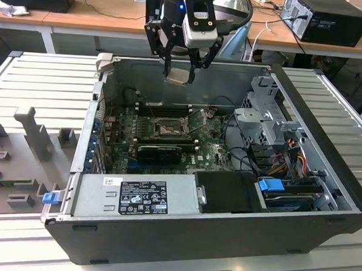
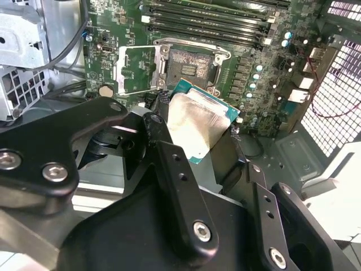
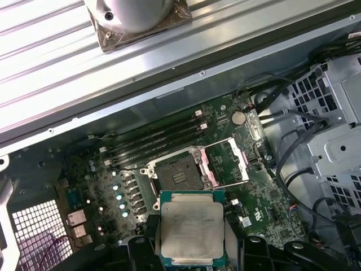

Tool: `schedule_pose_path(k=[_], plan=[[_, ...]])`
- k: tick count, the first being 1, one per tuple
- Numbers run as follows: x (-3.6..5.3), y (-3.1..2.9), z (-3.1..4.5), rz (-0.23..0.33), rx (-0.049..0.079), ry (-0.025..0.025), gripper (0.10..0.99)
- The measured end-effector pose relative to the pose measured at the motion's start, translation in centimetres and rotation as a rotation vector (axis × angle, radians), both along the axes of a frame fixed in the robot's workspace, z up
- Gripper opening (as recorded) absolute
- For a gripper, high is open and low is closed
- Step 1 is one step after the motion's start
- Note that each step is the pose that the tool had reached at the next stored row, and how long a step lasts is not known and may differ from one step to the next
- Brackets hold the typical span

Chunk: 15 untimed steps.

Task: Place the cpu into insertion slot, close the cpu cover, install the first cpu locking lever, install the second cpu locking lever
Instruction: 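Place the cpu into insertion slot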

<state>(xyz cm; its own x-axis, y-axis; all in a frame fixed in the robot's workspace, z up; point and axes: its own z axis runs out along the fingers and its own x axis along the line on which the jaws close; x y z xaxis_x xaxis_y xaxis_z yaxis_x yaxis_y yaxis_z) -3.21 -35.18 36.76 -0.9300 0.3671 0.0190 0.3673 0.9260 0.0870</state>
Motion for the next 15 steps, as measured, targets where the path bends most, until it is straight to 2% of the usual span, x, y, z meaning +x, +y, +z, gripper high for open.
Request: schedule_pose_path(k=[11, 14, 15], plan=[[0.0, 0.0, 0.0, -0.035, 0.0, 0.0, 0.537], [0.0, 0.0, 0.0, -0.073, 0.0, 0.0, 0.537], [0.0, 0.0, -0.01, -0.108, 0.0, 0.0, 0.537]])
